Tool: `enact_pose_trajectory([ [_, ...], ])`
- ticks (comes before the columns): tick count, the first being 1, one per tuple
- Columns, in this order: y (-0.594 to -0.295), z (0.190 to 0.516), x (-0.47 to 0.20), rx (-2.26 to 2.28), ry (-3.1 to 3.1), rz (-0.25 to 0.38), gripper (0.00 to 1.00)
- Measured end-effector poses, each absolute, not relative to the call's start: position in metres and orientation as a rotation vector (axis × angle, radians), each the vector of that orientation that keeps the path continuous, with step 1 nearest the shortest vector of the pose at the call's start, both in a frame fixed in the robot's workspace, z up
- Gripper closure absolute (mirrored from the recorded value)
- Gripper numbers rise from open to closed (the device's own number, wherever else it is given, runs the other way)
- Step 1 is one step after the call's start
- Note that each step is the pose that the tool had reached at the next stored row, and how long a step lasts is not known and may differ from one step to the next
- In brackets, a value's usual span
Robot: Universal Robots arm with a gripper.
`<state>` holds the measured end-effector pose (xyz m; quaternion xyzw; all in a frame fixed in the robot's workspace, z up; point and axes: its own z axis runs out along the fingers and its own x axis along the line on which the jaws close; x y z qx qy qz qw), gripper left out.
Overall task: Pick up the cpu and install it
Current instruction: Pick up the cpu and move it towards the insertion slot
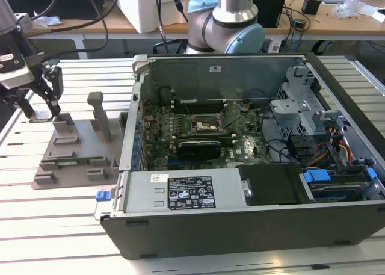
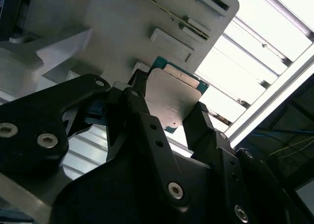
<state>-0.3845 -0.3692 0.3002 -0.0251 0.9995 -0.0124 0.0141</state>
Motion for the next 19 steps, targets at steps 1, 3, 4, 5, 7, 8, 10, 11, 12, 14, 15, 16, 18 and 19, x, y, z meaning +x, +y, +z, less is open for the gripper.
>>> enact_pose_trajectory([
  [1, -0.369, 0.303, -0.384, -0.078, 3.112, -0.038, 0.46],
  [3, -0.369, 0.307, -0.384, -0.078, 3.112, -0.038, 0.46],
  [4, -0.369, 0.311, -0.384, -0.078, 3.112, -0.038, 0.46],
  [5, -0.369, 0.313, -0.384, -0.078, 3.112, -0.038, 0.46],
  [7, -0.369, 0.319, -0.384, -0.078, 3.112, -0.039, 0.46],
  [8, -0.369, 0.321, -0.384, -0.078, 3.112, -0.038, 0.46],
  [10, -0.369, 0.327, -0.384, -0.078, 3.112, -0.038, 0.46],
  [11, -0.369, 0.331, -0.384, -0.078, 3.112, -0.038, 0.46],
  [12, -0.369, 0.333, -0.384, -0.078, 3.112, -0.038, 0.46],
  [14, -0.369, 0.338, -0.384, -0.078, 3.112, -0.038, 0.46],
  [15, -0.369, 0.340, -0.384, -0.078, 3.112, -0.038, 0.46],
  [16, -0.369, 0.344, -0.384, -0.078, 3.112, -0.038, 0.46],
  [18, -0.369, 0.347, -0.384, -0.078, 3.112, -0.038, 0.46],
  [19, -0.369, 0.348, -0.384, -0.078, 3.112, -0.038, 0.46],
])
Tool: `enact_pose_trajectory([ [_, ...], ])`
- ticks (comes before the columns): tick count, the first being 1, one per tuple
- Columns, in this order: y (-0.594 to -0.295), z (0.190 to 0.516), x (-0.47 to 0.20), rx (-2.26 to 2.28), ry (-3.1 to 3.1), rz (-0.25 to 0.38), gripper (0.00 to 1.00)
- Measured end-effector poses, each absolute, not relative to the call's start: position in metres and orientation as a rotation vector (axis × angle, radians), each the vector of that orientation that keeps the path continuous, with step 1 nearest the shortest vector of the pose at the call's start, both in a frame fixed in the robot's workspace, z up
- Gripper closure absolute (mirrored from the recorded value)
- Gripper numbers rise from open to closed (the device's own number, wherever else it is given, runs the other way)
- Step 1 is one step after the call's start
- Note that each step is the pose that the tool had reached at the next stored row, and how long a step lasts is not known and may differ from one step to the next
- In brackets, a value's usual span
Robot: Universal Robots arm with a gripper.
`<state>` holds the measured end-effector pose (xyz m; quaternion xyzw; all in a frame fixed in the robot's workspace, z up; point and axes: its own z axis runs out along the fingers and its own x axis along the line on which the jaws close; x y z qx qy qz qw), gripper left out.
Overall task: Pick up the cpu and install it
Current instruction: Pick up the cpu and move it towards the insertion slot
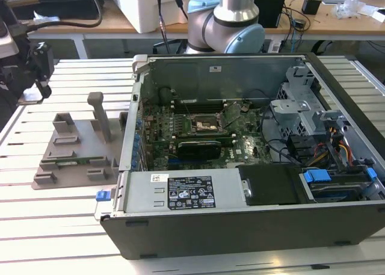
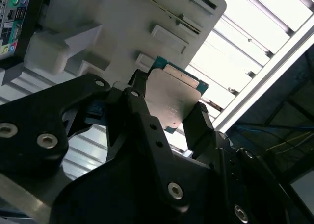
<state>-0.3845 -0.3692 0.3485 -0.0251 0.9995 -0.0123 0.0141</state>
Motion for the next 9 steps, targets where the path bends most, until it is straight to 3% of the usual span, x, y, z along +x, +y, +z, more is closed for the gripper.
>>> enact_pose_trajectory([
  [9, -0.369, 0.371, -0.384, -0.078, 3.112, -0.038, 0.46],
])
